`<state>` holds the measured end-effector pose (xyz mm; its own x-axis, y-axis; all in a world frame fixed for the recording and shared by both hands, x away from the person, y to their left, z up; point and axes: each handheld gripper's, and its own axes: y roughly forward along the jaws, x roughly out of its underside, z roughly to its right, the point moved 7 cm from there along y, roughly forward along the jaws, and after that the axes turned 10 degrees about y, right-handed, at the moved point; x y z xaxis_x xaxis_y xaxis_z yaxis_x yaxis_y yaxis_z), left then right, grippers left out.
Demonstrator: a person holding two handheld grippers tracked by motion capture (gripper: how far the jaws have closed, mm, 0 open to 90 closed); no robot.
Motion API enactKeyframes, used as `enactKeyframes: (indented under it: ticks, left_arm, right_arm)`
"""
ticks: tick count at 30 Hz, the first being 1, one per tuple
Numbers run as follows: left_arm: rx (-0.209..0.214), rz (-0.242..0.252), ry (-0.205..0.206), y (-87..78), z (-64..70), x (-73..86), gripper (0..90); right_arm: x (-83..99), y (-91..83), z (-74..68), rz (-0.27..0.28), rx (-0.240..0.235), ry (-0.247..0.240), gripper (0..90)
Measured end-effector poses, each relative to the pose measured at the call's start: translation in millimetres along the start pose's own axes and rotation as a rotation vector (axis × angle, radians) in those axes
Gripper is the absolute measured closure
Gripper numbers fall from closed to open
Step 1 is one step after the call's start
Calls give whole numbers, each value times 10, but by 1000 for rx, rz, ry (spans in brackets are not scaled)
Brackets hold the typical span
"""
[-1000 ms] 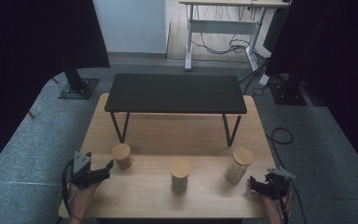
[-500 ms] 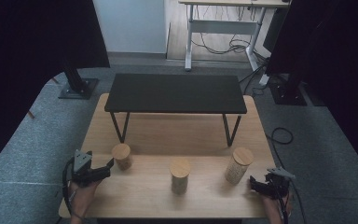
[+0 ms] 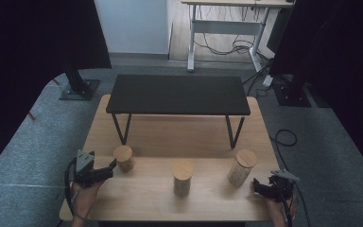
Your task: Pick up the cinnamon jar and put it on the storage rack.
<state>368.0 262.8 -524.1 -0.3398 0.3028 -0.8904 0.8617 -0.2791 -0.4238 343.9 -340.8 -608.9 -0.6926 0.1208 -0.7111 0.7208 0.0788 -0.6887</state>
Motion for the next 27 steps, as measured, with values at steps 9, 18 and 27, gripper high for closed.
enactKeyframes:
  ticks: [9,18,27]
  left_arm:
    - [1,1,8,11,15,-33,58]
    - [7,10,13,25,33,-81,58]
    - [16,18,10,45,45,-122,52]
  right_arm:
    - [0,0,0,0,0,0,68]
    - [0,0,0,0,0,0,68]
    - [0,0,0,0,0,0,68]
